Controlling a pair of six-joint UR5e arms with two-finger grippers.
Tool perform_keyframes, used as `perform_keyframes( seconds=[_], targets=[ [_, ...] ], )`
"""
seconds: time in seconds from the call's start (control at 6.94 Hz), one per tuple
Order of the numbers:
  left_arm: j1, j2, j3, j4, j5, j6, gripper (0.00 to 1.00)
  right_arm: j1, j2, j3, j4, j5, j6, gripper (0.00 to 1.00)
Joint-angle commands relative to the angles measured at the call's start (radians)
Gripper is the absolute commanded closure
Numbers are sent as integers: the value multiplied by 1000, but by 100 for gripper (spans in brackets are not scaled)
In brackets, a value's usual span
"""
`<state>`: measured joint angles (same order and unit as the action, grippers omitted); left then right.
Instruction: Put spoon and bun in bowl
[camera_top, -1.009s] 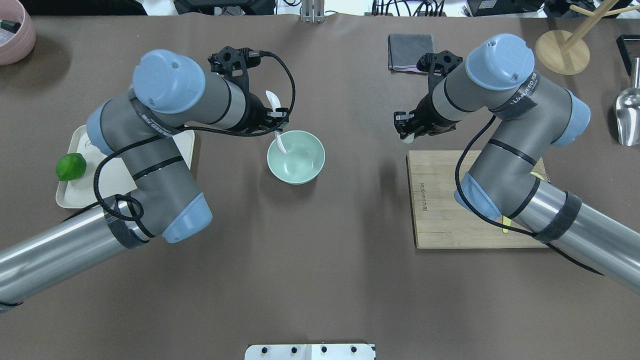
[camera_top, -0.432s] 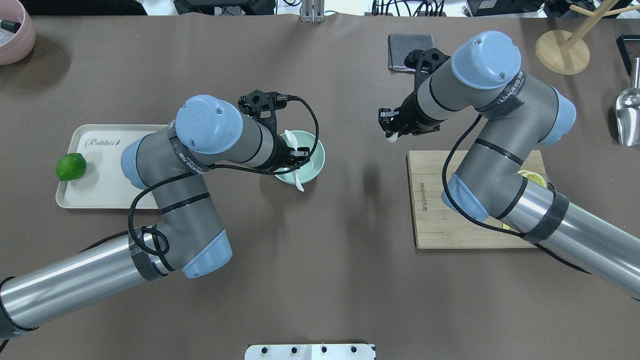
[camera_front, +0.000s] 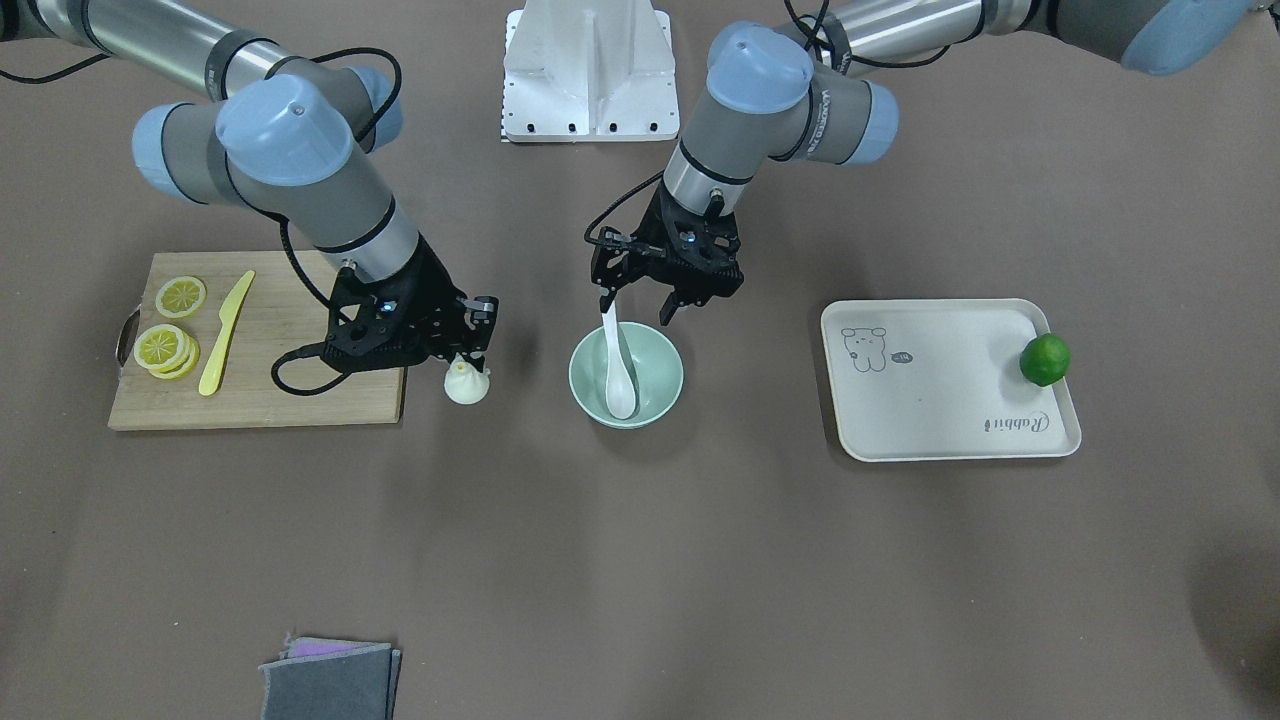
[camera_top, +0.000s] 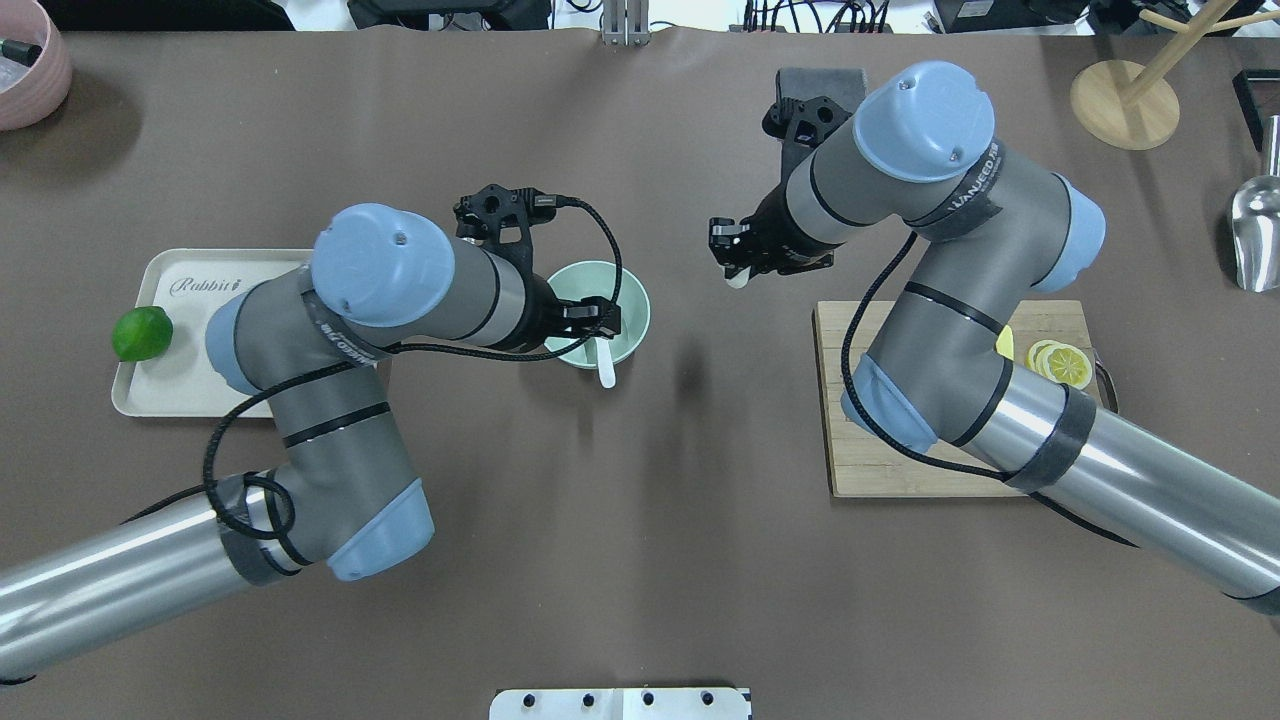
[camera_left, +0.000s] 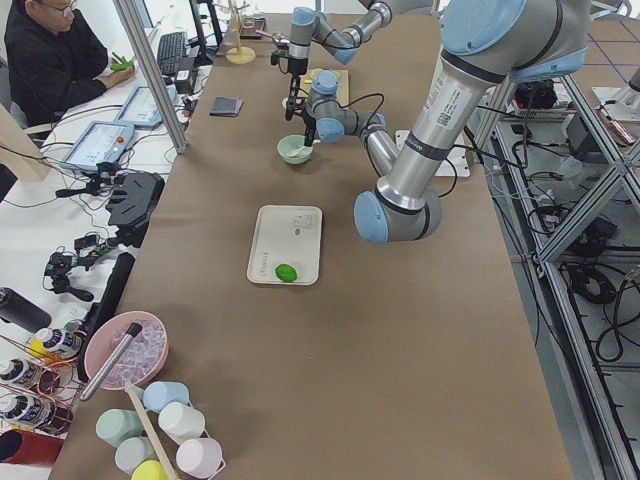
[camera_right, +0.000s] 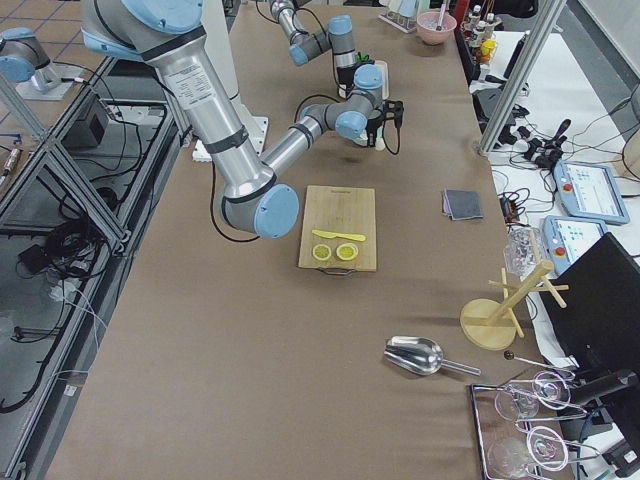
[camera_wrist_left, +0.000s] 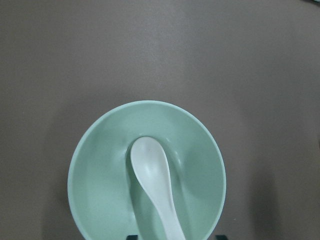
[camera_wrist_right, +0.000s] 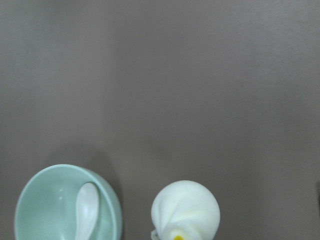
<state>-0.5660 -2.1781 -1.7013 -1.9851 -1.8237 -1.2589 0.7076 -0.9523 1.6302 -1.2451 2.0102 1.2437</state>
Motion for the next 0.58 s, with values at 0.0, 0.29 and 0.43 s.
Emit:
perform_keyframes(
  seconds=[0.0,0.29,0.43],
  targets=[
    [-151,203,-214,60,-117,121,2,-84,90,-3,-1,-91,49,100],
    [-296,434,-294,49,-117,417,2,-135,179,-71,1,-172,48,100],
    [-352,486,-314,46,-126,421,2,-137,235,-176,57,-177,48,100]
  ],
)
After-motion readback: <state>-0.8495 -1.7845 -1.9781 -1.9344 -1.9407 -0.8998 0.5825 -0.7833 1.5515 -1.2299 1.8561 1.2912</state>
